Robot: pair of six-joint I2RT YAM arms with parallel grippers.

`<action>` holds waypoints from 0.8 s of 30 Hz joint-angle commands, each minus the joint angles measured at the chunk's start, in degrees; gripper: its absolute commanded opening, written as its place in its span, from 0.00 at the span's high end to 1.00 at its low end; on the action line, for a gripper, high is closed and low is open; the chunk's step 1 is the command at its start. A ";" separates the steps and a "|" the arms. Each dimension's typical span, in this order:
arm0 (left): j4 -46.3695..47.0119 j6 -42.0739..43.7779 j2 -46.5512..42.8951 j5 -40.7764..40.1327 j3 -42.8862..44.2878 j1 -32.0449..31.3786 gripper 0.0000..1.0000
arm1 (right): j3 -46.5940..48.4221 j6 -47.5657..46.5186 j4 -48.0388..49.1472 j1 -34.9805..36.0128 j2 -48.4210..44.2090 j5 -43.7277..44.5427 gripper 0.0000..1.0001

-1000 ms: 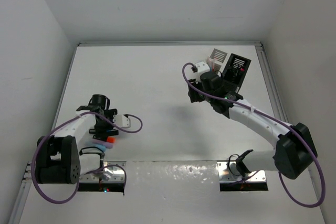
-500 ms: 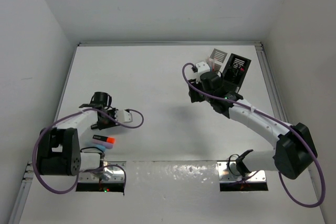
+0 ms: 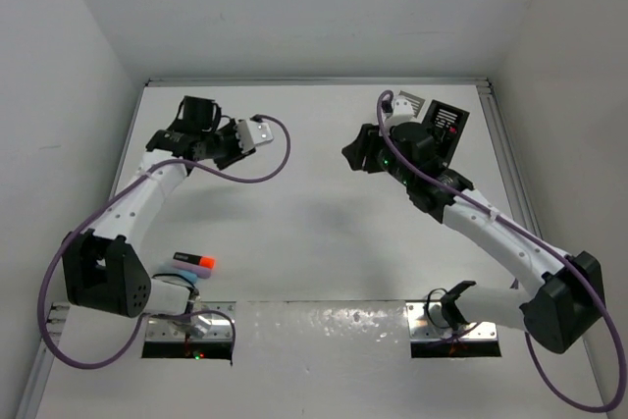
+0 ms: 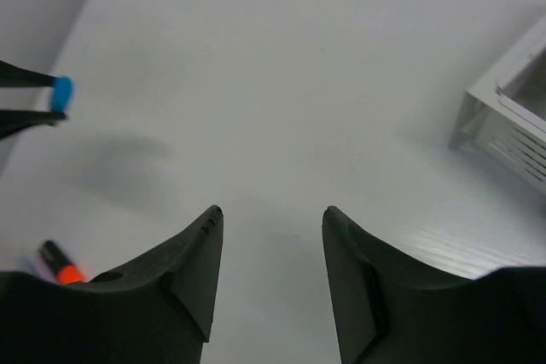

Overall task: Sort the stationery into containers
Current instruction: Pick up the pen from the corner of the board.

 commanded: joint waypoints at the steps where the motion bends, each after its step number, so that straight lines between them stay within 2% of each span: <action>1: 3.23 -7.34 -2.65 6.01 3.89 -5.89 1.00 | 4.14 8.40 9.65 2.20 0.06 -2.60 0.50; 7: 11.42 -15.51 -5.81 4.17 4.25 -14.14 1.00 | 5.28 15.96 20.02 3.87 2.87 -2.95 0.48; 12: 13.10 -17.72 -6.34 3.91 5.30 -18.98 1.00 | 8.10 17.54 19.76 5.01 6.74 -3.30 0.51; 24: 15.47 -20.62 -5.64 2.33 5.48 -21.90 1.00 | 10.04 17.55 20.65 9.05 12.11 -7.52 0.54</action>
